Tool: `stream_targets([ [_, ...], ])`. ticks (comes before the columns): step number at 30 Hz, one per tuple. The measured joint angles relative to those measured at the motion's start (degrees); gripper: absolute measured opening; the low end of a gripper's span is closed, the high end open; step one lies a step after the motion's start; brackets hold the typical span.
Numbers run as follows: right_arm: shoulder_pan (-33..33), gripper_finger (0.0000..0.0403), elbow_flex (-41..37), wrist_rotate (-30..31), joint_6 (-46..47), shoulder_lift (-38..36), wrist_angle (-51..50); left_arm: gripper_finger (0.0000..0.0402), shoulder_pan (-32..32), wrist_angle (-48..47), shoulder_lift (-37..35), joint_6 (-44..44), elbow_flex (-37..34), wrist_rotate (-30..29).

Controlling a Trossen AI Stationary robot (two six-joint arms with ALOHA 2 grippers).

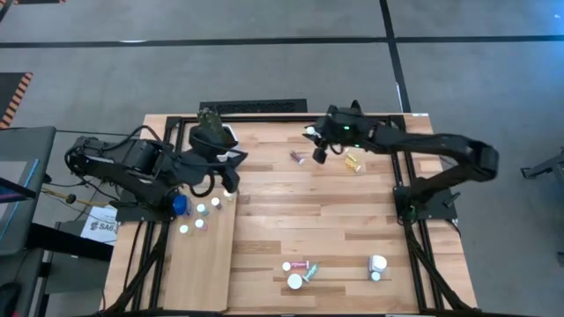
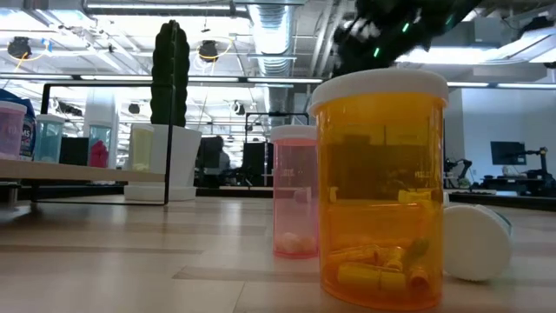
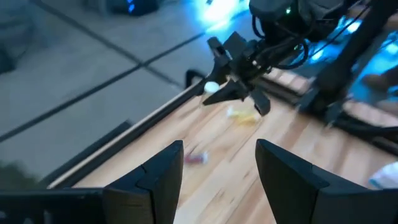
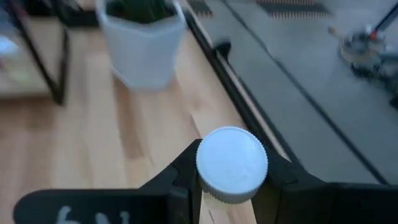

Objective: Pick and place medicine bottles onto shelf by color
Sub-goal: Put the yellow pill bottle on the shelf

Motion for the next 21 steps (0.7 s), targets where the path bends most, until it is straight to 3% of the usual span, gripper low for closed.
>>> stream_targets([
  [3,2.8,0.0113,0.0,0.0,2.2,-5.3,-0.9,0.0187,0.4,7.4,0.7,5.0,-0.5,2.0],
  [11,11.7,0.0113,0.0,0.0,12.4,-14.8,-0.5,0.0187,1.5,15.8,6.3,12.9,-0.6,5.7],
  [17,17.8,0.0114,2.7,-0.2,18.7,-18.1,-5.6,0.0195,3.3,25.3,12.4,20.9,-0.6,8.7],
  [21,20.8,0.0114,7.4,-0.2,21.4,-18.4,-12.3,0.0210,5.6,32.3,16.4,23.5,-0.7,14.7],
])
